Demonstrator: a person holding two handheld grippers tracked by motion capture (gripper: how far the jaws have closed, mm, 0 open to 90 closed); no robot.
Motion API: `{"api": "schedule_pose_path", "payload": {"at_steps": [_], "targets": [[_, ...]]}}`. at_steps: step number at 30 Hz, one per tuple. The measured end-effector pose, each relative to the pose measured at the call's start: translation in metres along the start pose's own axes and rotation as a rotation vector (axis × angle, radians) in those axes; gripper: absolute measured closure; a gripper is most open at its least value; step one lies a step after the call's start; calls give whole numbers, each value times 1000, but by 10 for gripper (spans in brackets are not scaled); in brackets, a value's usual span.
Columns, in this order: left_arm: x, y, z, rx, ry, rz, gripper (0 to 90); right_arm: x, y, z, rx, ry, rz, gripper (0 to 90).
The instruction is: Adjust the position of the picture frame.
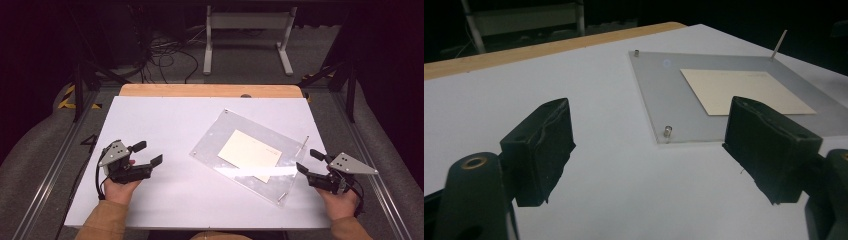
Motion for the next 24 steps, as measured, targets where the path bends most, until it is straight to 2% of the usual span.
{"api": "schedule_pose_path", "payload": {"at_steps": [4, 6, 7, 10, 12, 16, 19, 22, 24], "targets": [[-1, 4, 3, -13, 3, 2, 213, 0, -4, -1, -4, 5, 2, 326], [-2, 7, 4, -16, -10, 9, 216, 0, -5, -2, -6, 1, 1, 344], [-2, 8, 5, -19, -21, 0, 234, 0, -6, -2, -8, 1, 1, 362], [-4, 13, 9, -28, -23, 6, 289, 0, -8, -3, -16, 3, 1, 394], [-4, 16, 13, -30, -23, -7, 339, 0, -9, -5, -32, 0, -6, 400], [-2, 21, 16, -39, -8, -15, 347, 4, -12, -6, -58, 10, -50, 409], [-2, 24, 16, -49, -10, -14, 343, 8, -12, -7, -70, 15, -63, 429], [-3, 28, 14, -65, -21, -16, 341, 21, -3, -12, -142, 36, -103, 446], [-4, 32, 12, -83, -22, -24, 342, 27, 2, -12, -166, 49, -111, 457]]}}
Point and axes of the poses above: each handheld gripper's, and its own axes: y roughly forward along the jaws, z roughly out of its top, x roughly to its right, the point moved 8 cm from there along y, roughly forward along the jaws, and after that the axes turned 5 degrees about -x, right-handed, at the moved point
